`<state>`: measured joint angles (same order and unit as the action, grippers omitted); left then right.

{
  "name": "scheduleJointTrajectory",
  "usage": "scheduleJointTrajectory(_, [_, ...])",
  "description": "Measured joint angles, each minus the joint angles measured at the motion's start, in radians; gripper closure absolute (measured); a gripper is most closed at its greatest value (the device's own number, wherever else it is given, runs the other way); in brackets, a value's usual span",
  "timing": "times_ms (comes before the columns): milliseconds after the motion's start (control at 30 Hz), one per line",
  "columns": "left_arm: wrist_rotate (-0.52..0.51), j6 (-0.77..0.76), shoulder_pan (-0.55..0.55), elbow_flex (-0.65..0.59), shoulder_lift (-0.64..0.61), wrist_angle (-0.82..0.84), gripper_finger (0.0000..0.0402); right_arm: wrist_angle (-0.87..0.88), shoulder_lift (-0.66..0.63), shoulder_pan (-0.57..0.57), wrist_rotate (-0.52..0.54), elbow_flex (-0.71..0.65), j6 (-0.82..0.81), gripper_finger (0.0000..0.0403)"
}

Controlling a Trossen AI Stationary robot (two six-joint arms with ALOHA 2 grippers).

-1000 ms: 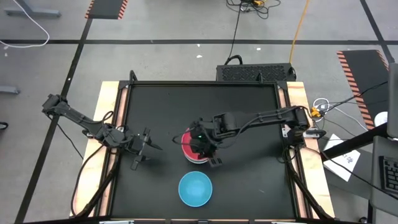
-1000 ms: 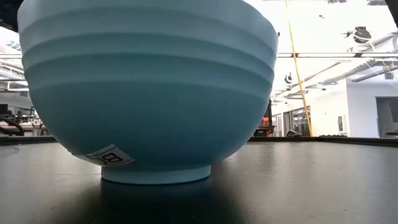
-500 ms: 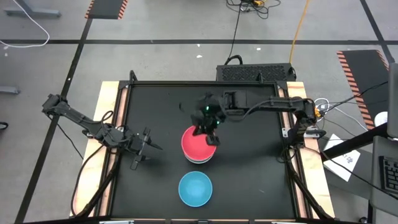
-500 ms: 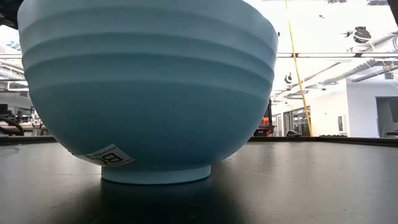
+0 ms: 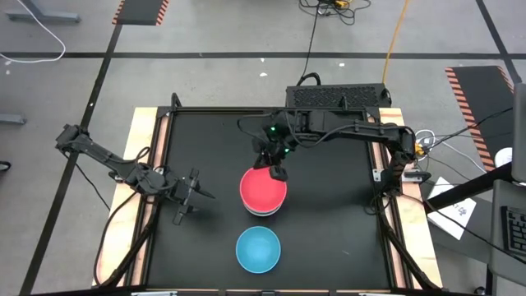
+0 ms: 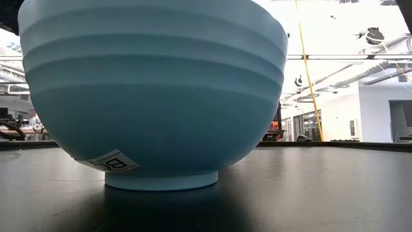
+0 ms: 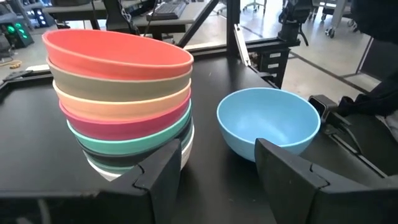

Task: Nest bowls inside each other
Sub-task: Stack the red bowl on the gray bowl

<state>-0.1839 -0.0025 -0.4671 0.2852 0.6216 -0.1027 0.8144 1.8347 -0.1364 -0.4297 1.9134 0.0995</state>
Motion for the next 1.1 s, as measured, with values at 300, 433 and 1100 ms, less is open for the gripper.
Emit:
scheduleJointTrajectory(300, [-0.027,0.004,0.000,0.000,0.000,-0.012,0.0192,-0.154,0.000,0.000,-0.068,-0.154,-0.034,0.0403])
scheduleJointTrajectory(433, [-0.027,0.000,0.000,0.000,0.000,-0.013,0.0192,-0.188,0.000,-0.001,-0.068,-0.190,-0.031,0.0403])
scheduleJointTrajectory(1100, [-0.027,-0.006,0.000,0.000,0.000,-0.029,0.0192,-0.204,0.000,-0.021,-0.069,-0.211,-0.048,0.0403])
